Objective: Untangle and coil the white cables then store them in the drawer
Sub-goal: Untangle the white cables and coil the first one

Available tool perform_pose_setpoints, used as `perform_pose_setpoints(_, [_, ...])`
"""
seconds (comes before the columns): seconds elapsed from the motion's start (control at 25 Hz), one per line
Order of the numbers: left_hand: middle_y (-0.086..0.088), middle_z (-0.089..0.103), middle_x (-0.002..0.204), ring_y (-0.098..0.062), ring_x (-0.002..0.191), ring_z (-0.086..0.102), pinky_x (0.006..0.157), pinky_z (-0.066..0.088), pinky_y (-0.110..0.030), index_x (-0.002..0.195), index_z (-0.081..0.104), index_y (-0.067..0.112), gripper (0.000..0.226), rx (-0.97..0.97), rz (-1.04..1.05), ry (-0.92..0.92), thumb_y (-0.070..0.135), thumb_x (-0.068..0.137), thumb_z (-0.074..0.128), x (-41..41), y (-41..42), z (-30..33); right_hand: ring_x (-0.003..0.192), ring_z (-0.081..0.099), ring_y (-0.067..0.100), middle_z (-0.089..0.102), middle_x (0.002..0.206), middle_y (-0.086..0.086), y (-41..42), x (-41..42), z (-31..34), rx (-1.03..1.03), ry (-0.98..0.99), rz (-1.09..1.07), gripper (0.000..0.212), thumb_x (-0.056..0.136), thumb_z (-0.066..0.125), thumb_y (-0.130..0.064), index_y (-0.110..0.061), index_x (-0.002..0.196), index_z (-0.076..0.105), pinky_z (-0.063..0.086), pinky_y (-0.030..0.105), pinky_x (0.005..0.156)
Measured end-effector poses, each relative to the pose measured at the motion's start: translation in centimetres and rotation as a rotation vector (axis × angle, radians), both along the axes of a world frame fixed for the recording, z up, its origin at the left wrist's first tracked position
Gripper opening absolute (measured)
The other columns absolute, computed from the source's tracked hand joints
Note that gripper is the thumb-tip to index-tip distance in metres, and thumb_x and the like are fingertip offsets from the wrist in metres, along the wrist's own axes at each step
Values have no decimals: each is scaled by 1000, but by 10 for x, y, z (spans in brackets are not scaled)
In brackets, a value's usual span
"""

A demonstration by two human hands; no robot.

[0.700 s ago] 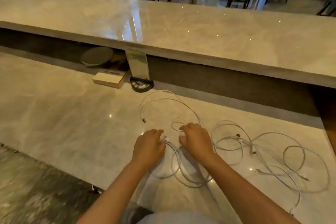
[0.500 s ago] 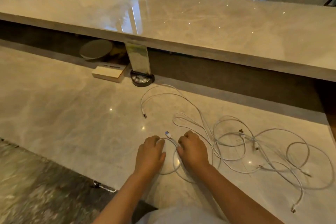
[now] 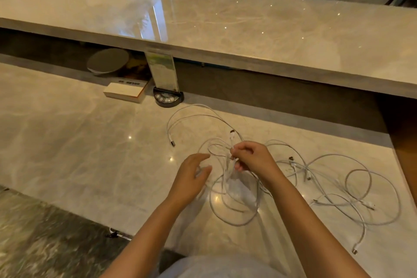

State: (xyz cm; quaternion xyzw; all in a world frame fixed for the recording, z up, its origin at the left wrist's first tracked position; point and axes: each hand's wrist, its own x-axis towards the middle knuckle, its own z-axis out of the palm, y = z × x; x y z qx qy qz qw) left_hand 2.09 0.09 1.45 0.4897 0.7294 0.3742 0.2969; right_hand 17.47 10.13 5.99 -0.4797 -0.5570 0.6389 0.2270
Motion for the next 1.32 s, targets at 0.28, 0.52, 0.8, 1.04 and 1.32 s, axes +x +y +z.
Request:
perform_pose_setpoints(0.28, [13,64,80,-2,85,59,74,45,-8,87,71,17,8,189,-222,14,12,83,66,22,38,61,54,61,13,68,67,7,5,9,59,102,236,-198,11,86,60,-3,-4,77,66,52,21,53])
perform_pose_setpoints(0.52, [12,66,83,-1,83,62,76,49,-13,88,70,17,13,199,-301,-21,7,86,61,30,45,78,56,62,14,65,75,3,1,28,65,402,-71,-535,22,83,67,-23,-19,95,49,48,22,53])
perform_pose_setpoints(0.8, [2,70,76,-11,79,68,78,54,-23,86,66,7,23,50,-376,-427,0,92,45,30,42,110,88,47,0,45,96,-9,3,52,56,698,-241,-71,39,94,42,-7,-36,116,56,38,7,70])
perform_pose_setpoints(1.04, [-9,68,77,-17,77,69,74,56,-24,88,63,1,26,-26,-332,-875,-6,93,39,23,40,113,98,43,7,50,101,-7,3,61,54,952,-426,-32,19,86,63,-20,-22,104,69,34,14,81])
perform_pose_setpoints(1.32, [-10,74,88,-19,87,71,72,56,-20,96,68,5,30,-16,-233,-655,-6,93,40,17,48,109,63,64,13,71,73,4,-3,85,80,322,-122,132,16,90,56,-8,-9,89,72,52,23,65])
